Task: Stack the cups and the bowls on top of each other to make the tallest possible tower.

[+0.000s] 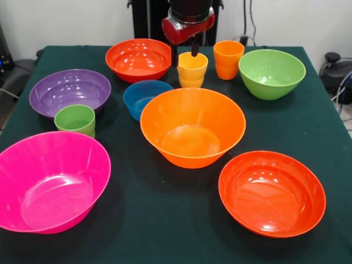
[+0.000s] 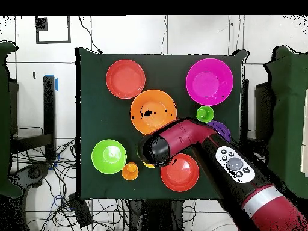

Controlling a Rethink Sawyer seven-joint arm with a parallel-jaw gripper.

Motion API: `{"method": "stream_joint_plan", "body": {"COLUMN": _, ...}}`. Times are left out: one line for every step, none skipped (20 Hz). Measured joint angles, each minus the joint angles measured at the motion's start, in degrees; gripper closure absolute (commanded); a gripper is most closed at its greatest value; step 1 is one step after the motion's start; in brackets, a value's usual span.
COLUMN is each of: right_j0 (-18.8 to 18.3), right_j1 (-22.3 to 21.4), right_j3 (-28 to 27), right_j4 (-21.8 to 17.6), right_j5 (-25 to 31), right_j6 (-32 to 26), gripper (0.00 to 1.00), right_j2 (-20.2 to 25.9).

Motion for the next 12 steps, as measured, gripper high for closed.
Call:
{"method": "stream_joint_plan", "body": {"right_j0": 0.00, "right_j1": 0.23, "right_j3": -0.01, "right_j4": -0.48, "right_j5": 0.00, "right_j6": 0.00, "gripper": 0.00, "right_j2": 0.01}}
{"method": "stream_joint_plan", "body": {"right_j0": 0.00, "right_j1": 0.47, "right_j3": -0.01, "right_j4": -0.92, "right_j5": 0.00, "right_j6": 0.00, "gripper": 0.00, "right_j2": 0.00}}
{"method": "stream_joint_plan", "body": {"right_j0": 0.01, "right_j1": 0.78, "right_j3": -0.01, "right_j4": -1.40, "right_j5": 0.00, "right_j6": 0.00, "gripper": 0.00, "right_j2": 0.00}}
{"method": "stream_joint_plan", "body": {"right_j0": 0.02, "right_j1": 1.09, "right_j3": -0.01, "right_j4": -1.89, "right_j5": 0.00, "right_j6": 0.00, "gripper": 0.00, "right_j2": 0.00}}
{"method": "stream_joint_plan", "body": {"right_j0": 0.06, "right_j1": 1.62, "right_j3": -0.02, "right_j4": -2.65, "right_j5": 0.00, "right_j6": 0.00, "gripper": 0.00, "right_j2": 0.01}}
{"method": "stream_joint_plan", "body": {"right_j0": 0.07, "right_j1": 1.89, "right_j3": -0.02, "right_j4": -2.99, "right_j5": 0.00, "right_j6": 0.00, "gripper": 0.00, "right_j2": 0.00}}
{"method": "stream_joint_plan", "body": {"right_j0": 0.07, "right_j1": 2.05, "right_j3": -0.02, "right_j4": -3.13, "right_j5": -0.01, "right_j6": 0.00, "gripper": 0.00, "right_j2": 0.00}}
{"method": "stream_joint_plan", "body": {"right_j0": 0.07, "right_j1": 3.03, "right_j3": -0.02, "right_j4": -3.98, "right_j5": -0.01, "right_j6": 0.00, "gripper": 0.00, "right_j2": 0.00}}
{"method": "stream_joint_plan", "body": {"right_j0": 0.07, "right_j1": 3.26, "right_j3": -0.02, "right_j4": -4.15, "right_j5": 0.00, "right_j6": 0.00, "gripper": 0.00, "right_j2": 0.00}}
{"method": "stream_joint_plan", "body": {"right_j0": 0.07, "right_j1": 3.54, "right_j3": -0.02, "right_j4": -4.37, "right_j5": -0.01, "right_j6": 0.00, "gripper": 0.00, "right_j2": 0.01}}
{"method": "stream_joint_plan", "body": {"right_j0": 0.07, "right_j1": 3.66, "right_j3": -0.02, "right_j4": -4.46, "right_j5": 0.00, "right_j6": 0.00, "gripper": 0.00, "right_j2": 0.00}}
{"method": "stream_joint_plan", "body": {"right_j0": 0.07, "right_j1": 3.93, "right_j3": -0.02, "right_j4": -4.67, "right_j5": -0.01, "right_j6": 0.00, "gripper": 0.00, "right_j2": 0.00}}
